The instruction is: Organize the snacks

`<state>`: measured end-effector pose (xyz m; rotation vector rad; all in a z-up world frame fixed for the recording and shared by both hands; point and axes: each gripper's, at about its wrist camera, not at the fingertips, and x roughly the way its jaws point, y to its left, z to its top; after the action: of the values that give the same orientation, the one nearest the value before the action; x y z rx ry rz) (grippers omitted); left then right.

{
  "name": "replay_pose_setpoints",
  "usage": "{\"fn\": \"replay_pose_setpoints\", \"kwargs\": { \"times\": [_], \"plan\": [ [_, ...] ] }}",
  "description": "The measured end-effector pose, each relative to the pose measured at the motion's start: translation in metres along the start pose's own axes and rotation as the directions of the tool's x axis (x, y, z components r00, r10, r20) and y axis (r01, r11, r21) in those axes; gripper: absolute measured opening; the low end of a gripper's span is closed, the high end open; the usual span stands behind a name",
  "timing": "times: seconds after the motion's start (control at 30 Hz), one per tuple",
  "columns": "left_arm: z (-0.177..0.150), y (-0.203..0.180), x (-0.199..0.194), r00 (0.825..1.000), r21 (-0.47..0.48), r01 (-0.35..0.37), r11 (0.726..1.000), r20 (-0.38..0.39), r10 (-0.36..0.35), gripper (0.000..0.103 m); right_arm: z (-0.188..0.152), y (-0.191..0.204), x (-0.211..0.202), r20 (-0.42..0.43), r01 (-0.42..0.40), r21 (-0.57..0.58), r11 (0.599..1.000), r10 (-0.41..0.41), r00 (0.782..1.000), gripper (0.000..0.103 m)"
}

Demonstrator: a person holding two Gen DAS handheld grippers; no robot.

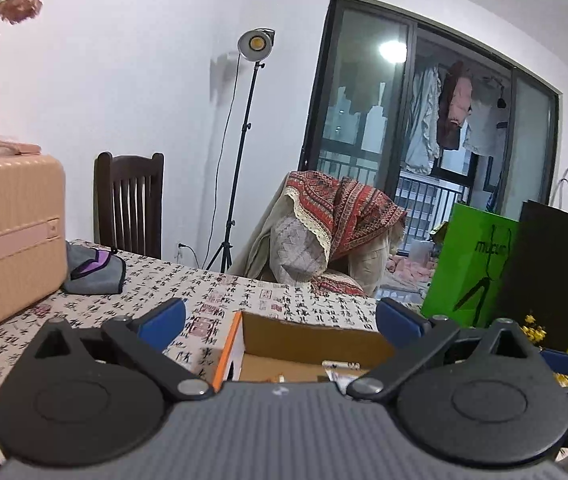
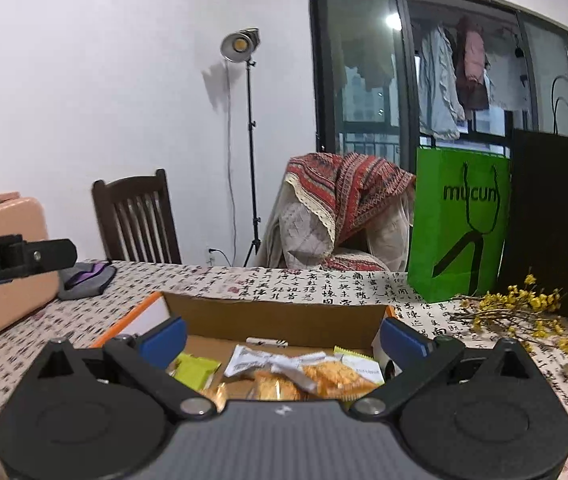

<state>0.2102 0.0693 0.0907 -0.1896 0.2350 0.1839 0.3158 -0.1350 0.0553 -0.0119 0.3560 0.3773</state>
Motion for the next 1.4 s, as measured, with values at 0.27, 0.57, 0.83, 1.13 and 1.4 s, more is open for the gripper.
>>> {"fn": "replay_pose_setpoints", "kwargs": {
  "times": [0.27, 0.57, 0.83, 1.13, 1.4],
  "plan": [
    [-0.025, 0.010, -0.066, 0.999, 0.042, 0.036, 0.998, -0.013, -0.036, 0.103, -0.030, 0.004, -0.072, 0.013, -0.021, -0.010, 1.000, 0.021, 1.000, 0.103],
    [-0.074, 0.014, -0.116, 0.992, 0.073, 0.089, 0.993, -0.097, -0.082, 0.103, -0.076, 0.004, -0.126, -0.030, -0.041, 0.027, 0.999, 0.041, 0.999, 0.103],
    [-0.107, 0.017, -0.140, 0.982, 0.117, 0.140, 0.983, -0.144, -0.123, 0.103, -0.106, 0.001, -0.144, -0.081, -0.048, 0.053, 0.997, 0.052, 0.995, 0.103],
    [-0.128, 0.032, -0.142, 0.974, 0.110, 0.143, 0.984, -0.194, -0.119, 0.103, -0.127, 0.000, -0.149, -0.131, -0.053, 0.061, 0.997, 0.061, 0.989, 0.103],
    [-0.130, 0.033, -0.141, 0.974, 0.114, 0.143, 0.983, -0.193, -0.120, 0.103, -0.129, 0.000, -0.146, -0.145, -0.053, 0.065, 0.996, 0.062, 0.988, 0.103]
  ]
}}
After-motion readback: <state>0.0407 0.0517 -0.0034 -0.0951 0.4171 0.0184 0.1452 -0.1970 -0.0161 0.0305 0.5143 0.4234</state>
